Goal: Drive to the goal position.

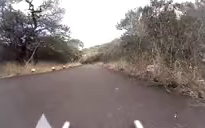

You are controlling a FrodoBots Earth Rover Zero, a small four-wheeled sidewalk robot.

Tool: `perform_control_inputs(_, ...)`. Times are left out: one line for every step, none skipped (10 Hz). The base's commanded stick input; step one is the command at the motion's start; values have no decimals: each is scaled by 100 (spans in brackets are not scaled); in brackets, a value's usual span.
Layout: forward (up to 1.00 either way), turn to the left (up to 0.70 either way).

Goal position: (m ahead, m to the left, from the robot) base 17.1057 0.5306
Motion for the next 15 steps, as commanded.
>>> perform_control_inputs(50,0)
perform_control_inputs(50,0)
perform_control_inputs(50,0)
perform_control_inputs(50,0)
perform_control_inputs(50,0)
perform_control_inputs(50,0)
perform_control_inputs(50,0)
perform_control_inputs(50,0)
perform_control_inputs(50,0)
perform_control_inputs(50,0)
perform_control_inputs(50,0)
perform_control_inputs(50,0)
perform_control_inputs(50,0)
perform_control_inputs(50,0)
perform_control_inputs(50,0)
